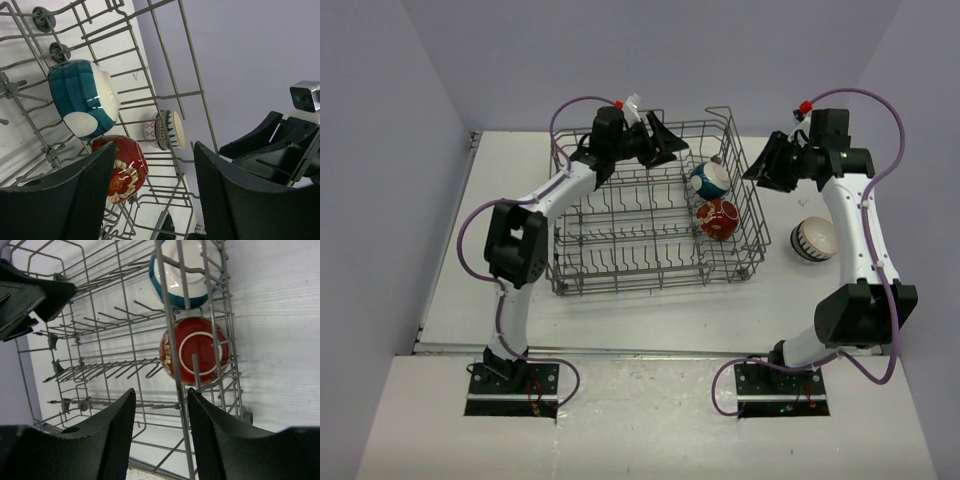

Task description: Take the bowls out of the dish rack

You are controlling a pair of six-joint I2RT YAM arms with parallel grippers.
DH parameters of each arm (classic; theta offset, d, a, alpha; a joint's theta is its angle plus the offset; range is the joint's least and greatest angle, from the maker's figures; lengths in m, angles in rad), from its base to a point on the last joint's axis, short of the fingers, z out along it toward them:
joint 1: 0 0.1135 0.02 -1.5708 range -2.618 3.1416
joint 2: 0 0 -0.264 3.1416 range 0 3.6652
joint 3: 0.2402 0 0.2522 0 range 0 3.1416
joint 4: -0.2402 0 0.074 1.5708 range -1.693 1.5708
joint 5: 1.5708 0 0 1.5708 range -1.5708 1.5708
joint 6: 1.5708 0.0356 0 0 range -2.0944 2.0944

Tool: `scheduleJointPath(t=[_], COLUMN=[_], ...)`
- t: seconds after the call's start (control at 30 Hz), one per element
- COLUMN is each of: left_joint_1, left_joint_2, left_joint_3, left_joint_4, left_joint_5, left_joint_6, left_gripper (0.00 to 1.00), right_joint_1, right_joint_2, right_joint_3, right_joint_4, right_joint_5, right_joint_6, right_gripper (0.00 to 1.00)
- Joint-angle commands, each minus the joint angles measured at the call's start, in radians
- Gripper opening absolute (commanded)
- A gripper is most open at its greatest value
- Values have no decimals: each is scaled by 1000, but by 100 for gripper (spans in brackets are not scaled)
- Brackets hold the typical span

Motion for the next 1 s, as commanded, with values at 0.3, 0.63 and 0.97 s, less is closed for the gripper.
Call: scheduleJointPath(t=[0.3,0.63,0.97], left_joint_1=[-16,-16,-16], left_joint_2=[31,68,42], left_joint_3=[-1,22,4], left_joint_4=[-67,-72,-126], left_joint_5=[-15,5,-1], left_joint_6=[83,86,114], left_gripper=[65,65,63], right_joint_1=[-17,-17,-17], right_joint_2=[-29,-61,-118], right_joint_3=[-42,-183,-255], right_joint_4=[-6,77,71], right_joint_5=[66,51,15], right_joint_6=[-21,8,19], right_gripper=[43,4,0])
